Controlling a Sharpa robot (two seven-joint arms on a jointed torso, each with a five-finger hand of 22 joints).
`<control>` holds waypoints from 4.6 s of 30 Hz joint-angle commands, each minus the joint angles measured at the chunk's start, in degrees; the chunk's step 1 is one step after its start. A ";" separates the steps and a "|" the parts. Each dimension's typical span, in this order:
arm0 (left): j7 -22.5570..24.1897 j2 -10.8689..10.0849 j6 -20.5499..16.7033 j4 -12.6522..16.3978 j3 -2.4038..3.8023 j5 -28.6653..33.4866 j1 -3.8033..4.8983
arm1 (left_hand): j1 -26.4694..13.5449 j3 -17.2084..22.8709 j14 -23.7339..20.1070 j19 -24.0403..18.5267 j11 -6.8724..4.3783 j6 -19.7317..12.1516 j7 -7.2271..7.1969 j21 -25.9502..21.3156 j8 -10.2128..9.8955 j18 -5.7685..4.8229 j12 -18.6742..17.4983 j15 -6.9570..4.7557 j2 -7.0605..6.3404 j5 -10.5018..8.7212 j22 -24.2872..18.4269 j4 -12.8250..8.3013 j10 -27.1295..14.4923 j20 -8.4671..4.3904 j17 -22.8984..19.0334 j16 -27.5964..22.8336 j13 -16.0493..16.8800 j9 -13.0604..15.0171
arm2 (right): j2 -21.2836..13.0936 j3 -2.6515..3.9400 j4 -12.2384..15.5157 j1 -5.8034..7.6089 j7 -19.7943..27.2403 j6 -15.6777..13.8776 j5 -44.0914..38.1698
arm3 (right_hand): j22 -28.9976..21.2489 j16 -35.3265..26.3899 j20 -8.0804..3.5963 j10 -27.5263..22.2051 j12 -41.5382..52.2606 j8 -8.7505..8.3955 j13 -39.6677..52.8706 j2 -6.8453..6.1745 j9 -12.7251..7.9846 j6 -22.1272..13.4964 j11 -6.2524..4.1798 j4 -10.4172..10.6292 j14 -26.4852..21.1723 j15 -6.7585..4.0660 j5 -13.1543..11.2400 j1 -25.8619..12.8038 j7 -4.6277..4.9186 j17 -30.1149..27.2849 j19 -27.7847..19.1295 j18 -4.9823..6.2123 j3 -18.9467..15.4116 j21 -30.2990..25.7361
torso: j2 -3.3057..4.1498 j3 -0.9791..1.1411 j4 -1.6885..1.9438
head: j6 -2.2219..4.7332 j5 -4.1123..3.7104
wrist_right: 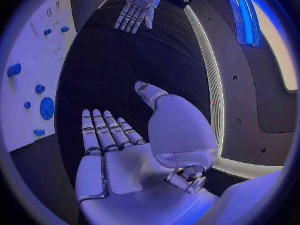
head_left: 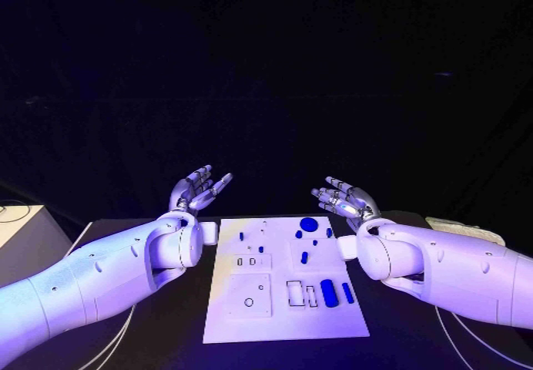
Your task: Assemble the parts on the task board
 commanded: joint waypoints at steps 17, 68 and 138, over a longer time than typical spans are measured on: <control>-3.10 -5.60 14.20 4.43 0.71 -6.53 0.37 | 4.94 4.26 36.24 29.40 -0.86 26.42 4.88 12.37 10.20 6.30 7.88 -5.02 3.92 0.29 5.25 -1.37 36.67 -1.90 7.72 12.40 2.57 6.74 | 1.27 -1.56 -9.91 3.71 -6.76 6.60 -45.62 | 4.89 10.24 -4.18 39.34 3.33 10.81 1.34 -3.49 6.18 38.11 -6.05 -4.55 39.33 -8.03 -3.23 11.88 3.96 5.37 33.88 5.61 5.32 13.21 | 2.47 0.02 0.77 | -1.22 -0.87; -3.75 -15.92 14.72 21.97 4.73 -9.36 0.26 | 2.78 9.93 43.60 34.74 -3.29 31.36 3.20 31.98 8.40 5.73 2.07 -8.96 0.03 0.35 16.95 -2.60 44.41 -6.74 20.64 27.88 1.90 6.12 | 3.29 -1.46 -11.01 7.90 -29.27 19.17 -99.51 | 60.75 72.72 -10.63 41.00 1.21 7.79 1.35 -10.34 10.54 40.73 -9.83 -2.55 60.42 -13.96 -0.51 6.42 -0.20 57.02 58.72 0.08 7.71 69.60 | 10.24 -0.50 5.58 | -0.85 -6.63; -4.21 -16.16 14.93 21.16 5.03 -9.14 0.28 | 2.81 10.36 43.17 33.93 -3.19 31.48 3.36 33.42 8.20 5.80 2.10 -8.93 0.35 0.34 17.93 -2.97 44.11 -6.66 21.39 28.77 1.93 6.13 | 6.59 -0.61 -12.49 7.33 -31.35 6.44 -91.55 | 67.73 74.93 -11.14 47.66 1.49 11.29 1.73 -6.11 15.06 44.81 -10.73 -1.52 59.80 -14.61 0.32 8.20 -0.20 56.66 60.34 -0.96 11.69 74.13 | 11.17 -0.99 5.93 | 0.11 -6.66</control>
